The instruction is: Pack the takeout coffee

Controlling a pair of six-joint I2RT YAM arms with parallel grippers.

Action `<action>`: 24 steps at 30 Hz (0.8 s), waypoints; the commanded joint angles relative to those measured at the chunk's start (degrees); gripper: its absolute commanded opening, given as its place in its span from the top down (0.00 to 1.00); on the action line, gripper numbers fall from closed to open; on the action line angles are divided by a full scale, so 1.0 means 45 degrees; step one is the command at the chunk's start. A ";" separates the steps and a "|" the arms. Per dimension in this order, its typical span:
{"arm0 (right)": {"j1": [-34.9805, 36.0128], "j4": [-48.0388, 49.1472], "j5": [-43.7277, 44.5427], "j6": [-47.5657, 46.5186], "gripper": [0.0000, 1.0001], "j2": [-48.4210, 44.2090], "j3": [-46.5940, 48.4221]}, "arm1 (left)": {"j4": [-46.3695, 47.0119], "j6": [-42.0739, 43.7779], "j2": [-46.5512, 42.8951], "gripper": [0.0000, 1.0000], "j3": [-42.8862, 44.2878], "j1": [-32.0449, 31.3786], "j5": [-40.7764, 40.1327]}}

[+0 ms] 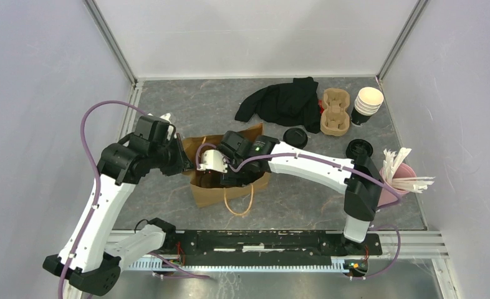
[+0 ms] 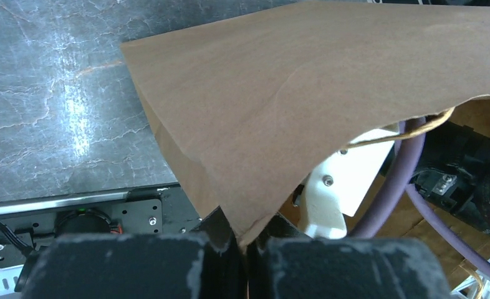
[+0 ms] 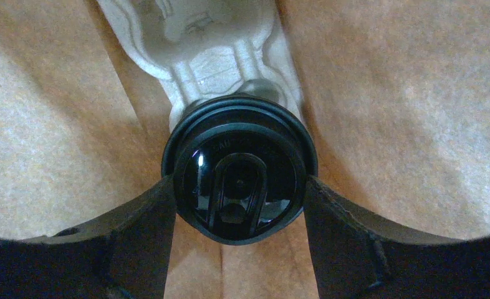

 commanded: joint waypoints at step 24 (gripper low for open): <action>-0.0010 -0.1470 -0.0542 0.1738 0.58 0.1268 0.1882 | 0.1170 0.0590 -0.0167 0.96 -0.0655 -0.0016 -0.1196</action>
